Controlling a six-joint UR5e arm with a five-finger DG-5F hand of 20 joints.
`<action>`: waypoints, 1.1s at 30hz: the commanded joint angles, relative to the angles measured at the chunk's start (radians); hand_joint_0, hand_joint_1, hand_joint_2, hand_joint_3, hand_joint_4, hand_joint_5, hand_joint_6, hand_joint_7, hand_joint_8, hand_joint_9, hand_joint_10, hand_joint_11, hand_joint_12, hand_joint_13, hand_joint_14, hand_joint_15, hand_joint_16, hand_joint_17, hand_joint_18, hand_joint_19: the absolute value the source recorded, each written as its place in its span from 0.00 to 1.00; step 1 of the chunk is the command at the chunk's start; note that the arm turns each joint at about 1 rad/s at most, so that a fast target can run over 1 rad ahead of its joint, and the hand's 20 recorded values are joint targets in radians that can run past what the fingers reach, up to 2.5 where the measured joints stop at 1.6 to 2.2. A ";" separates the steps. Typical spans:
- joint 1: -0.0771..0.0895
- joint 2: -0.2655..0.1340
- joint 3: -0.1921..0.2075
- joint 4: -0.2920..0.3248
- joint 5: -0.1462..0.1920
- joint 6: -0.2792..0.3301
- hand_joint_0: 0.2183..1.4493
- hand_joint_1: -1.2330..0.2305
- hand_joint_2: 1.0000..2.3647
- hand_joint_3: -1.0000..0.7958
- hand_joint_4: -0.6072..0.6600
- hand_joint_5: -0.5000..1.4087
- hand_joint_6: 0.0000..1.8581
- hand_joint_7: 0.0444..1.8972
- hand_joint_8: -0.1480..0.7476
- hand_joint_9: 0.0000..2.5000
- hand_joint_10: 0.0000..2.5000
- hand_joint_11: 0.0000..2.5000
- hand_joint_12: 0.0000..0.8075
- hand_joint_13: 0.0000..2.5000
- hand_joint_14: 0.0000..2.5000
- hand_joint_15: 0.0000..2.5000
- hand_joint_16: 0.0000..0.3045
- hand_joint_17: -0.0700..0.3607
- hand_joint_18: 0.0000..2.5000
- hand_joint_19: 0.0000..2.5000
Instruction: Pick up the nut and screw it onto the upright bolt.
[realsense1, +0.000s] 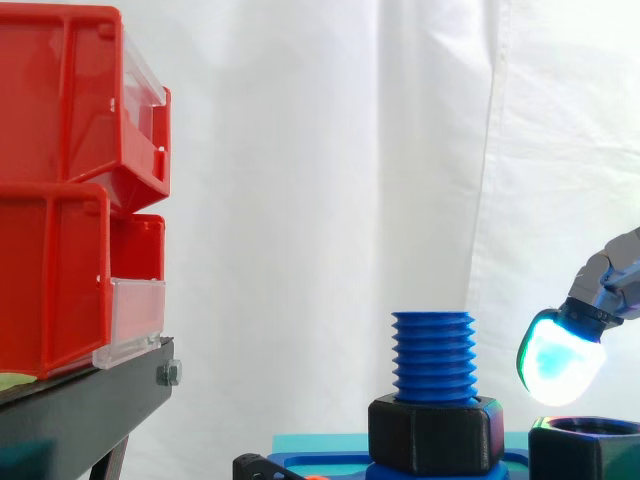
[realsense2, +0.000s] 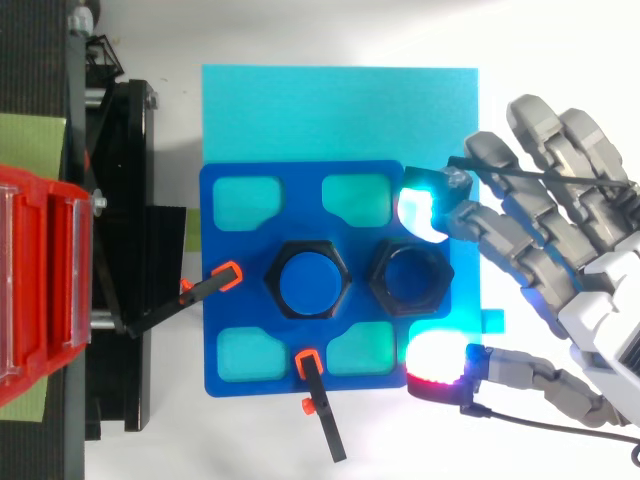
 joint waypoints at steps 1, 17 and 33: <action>0.000 0.000 0.000 -0.002 -0.003 0.010 0.16 0.38 0.00 0.28 0.67 0.13 0.27 0.35 0.49 0.10 0.00 0.00 0.48 0.05 0.00 0.00 0.16 0.42 0.00 0.00; -0.001 -0.002 0.000 -0.002 -0.017 0.007 0.15 0.39 0.00 0.28 0.68 0.13 0.27 0.36 0.50 0.10 0.00 0.00 0.49 0.05 0.00 0.00 0.16 0.42 0.00 0.00; -0.004 -0.025 -0.001 -0.002 -0.024 0.027 0.15 0.40 0.00 0.28 0.68 0.13 0.27 0.37 0.50 0.10 0.00 0.00 0.49 0.06 0.00 0.00 0.17 0.43 0.00 0.00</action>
